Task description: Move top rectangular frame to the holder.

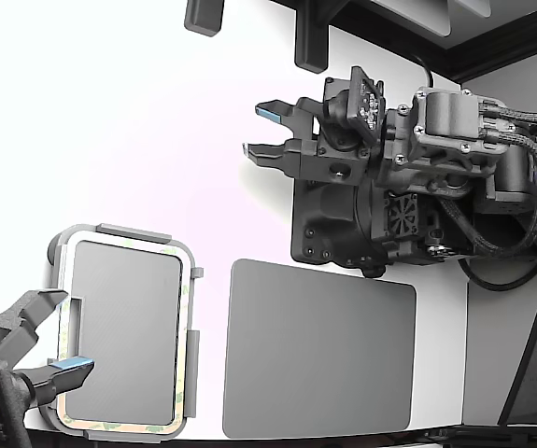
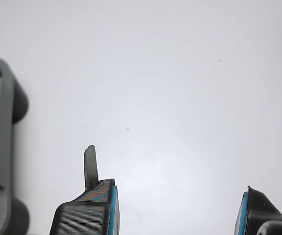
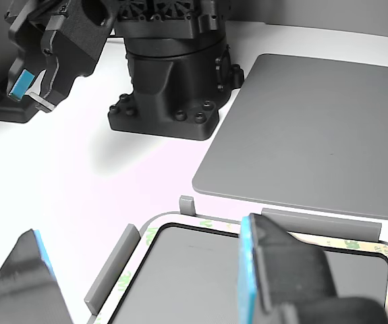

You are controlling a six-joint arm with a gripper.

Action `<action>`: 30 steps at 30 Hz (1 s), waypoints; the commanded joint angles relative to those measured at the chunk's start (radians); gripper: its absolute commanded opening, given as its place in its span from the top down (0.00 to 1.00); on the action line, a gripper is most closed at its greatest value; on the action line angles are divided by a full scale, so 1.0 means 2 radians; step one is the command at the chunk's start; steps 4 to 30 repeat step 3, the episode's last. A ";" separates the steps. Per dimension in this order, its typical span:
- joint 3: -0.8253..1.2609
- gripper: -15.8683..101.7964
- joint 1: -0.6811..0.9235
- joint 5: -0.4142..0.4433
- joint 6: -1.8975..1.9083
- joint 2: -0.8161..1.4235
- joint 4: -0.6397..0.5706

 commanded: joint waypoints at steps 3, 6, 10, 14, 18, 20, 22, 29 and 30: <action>-0.012 0.02 -0.004 -0.001 -0.001 0.011 -0.004; -0.012 0.02 -0.004 -0.001 -0.001 0.011 -0.004; -0.012 0.02 -0.004 -0.001 -0.001 0.011 -0.004; -0.012 0.02 -0.004 -0.001 -0.001 0.011 -0.004; -0.012 0.02 -0.004 -0.001 -0.001 0.011 -0.004; -0.012 0.02 -0.004 -0.001 -0.001 0.011 -0.004; -0.012 0.02 -0.004 -0.001 -0.001 0.011 -0.004; -0.012 0.02 -0.004 -0.001 -0.001 0.011 -0.004; -0.012 0.02 -0.004 -0.001 -0.001 0.011 -0.004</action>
